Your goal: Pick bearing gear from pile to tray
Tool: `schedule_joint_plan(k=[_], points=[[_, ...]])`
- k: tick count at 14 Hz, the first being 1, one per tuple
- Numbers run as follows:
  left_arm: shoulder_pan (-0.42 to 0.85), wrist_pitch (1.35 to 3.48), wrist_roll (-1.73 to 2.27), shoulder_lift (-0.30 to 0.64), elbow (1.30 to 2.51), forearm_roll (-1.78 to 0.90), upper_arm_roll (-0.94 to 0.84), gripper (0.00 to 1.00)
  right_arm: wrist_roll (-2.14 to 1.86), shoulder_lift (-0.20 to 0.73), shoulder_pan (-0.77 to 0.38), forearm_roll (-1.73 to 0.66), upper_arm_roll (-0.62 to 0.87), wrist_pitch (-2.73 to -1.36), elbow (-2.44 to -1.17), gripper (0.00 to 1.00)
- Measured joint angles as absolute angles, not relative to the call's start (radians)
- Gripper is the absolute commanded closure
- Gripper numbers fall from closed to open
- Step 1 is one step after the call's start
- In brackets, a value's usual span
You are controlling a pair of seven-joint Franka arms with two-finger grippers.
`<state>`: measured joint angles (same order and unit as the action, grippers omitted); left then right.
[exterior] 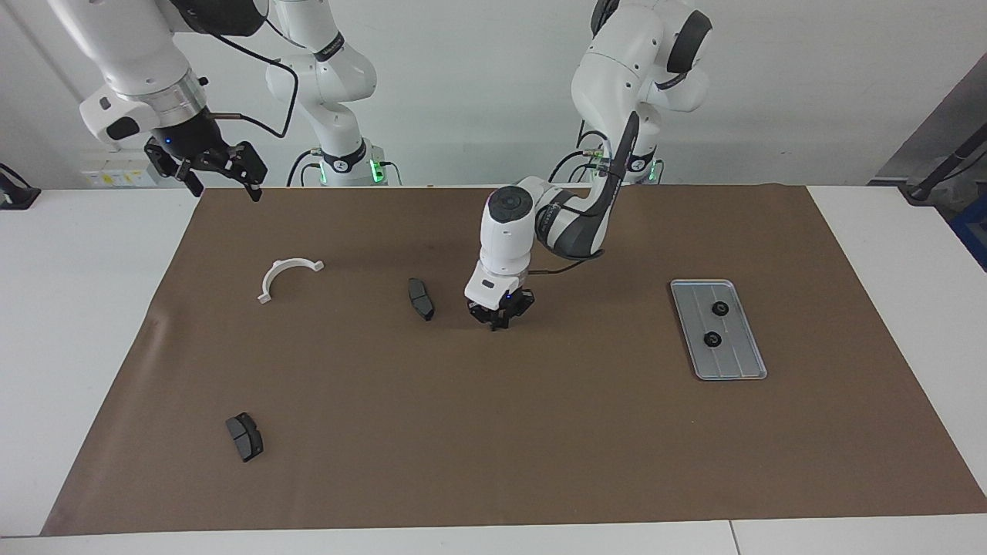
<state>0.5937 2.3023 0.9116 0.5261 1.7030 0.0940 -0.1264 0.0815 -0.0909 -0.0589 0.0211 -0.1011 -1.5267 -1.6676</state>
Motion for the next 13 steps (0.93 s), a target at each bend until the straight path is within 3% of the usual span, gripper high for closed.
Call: schedule_joint_plan(k=[7,13], points=[[0.579,2.292,0.912,0.528,1.672,0.094,-0.112,0.95,0.081,-0.091,-0.059,0.021,-0.101,-1.527,-1.667,0.0],[0.403,2.159,0.77,0.525,1.565,0.082,-0.108,0.95,0.081,-0.091,-0.059,0.021,-0.101,-1.527,-1.667,0.0]])
